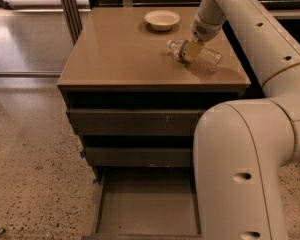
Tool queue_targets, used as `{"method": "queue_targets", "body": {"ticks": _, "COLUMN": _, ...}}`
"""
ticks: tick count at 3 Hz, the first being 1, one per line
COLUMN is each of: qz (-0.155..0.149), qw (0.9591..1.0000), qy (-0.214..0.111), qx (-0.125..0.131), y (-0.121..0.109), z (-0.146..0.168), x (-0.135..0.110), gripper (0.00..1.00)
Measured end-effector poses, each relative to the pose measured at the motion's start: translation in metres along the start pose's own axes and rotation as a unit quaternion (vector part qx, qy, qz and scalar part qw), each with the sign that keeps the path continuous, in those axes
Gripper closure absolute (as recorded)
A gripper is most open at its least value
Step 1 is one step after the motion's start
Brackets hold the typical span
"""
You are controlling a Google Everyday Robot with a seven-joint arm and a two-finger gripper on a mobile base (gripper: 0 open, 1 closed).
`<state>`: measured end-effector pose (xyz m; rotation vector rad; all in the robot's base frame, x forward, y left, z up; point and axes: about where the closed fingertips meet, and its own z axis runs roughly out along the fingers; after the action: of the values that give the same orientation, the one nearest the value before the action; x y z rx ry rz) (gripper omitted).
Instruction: Place water bottle into bottom drawer
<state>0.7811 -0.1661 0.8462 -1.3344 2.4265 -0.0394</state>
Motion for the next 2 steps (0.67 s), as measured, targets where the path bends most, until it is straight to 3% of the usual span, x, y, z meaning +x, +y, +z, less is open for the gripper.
{"method": "queue_targets", "body": {"ticks": 1, "qz": -0.038, "qw": 0.9977, "qy": -0.032, "qx": -0.047, "y": 0.038, "z": -0.042, "x": 0.002, "gripper": 1.00}}
{"method": "queue_targets", "body": {"ticks": 2, "qz": -0.074, "qw": 0.9918, "qy": -0.069, "qx": -0.078, "y": 0.086, "z": -0.099, "x": 0.010, "gripper": 1.00}}
